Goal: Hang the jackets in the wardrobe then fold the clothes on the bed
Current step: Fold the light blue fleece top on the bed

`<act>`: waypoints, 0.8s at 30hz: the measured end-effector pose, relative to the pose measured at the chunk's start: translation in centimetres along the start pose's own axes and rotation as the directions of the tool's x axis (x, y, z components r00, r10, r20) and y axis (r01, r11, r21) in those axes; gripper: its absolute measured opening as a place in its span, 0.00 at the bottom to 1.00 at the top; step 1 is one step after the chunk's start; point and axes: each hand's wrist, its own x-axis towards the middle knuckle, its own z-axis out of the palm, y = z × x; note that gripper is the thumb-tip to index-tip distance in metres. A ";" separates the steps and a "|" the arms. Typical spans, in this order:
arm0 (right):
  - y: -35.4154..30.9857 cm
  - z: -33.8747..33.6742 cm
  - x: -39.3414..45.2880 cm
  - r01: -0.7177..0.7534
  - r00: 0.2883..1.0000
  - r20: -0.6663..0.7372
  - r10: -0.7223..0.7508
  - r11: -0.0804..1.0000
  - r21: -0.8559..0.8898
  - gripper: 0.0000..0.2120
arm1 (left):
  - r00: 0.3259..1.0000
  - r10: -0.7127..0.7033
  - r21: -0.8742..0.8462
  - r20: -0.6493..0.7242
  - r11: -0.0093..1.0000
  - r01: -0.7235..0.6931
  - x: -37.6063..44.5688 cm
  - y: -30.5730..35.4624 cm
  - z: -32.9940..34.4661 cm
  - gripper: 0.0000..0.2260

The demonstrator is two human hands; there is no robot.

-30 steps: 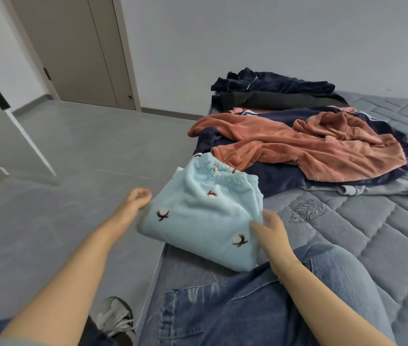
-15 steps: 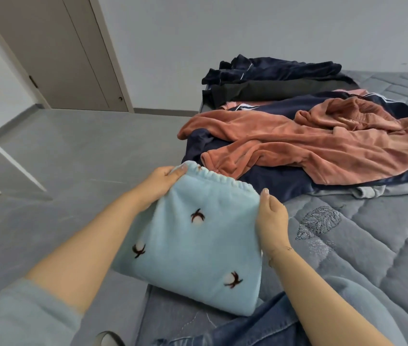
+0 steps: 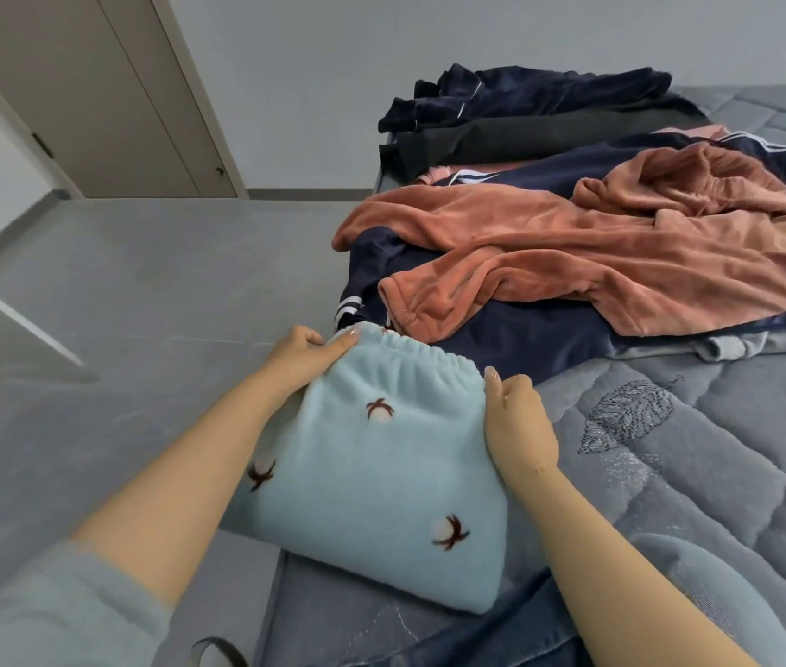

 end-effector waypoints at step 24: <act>-3.4 -4.9 -8.2 -0.421 0.818 0.569 0.087 0.765 0.487 0.36 | 0.896 0.087 -0.633 0.435 0.738 0.235 -12.7 -6.0 -6.4 0.26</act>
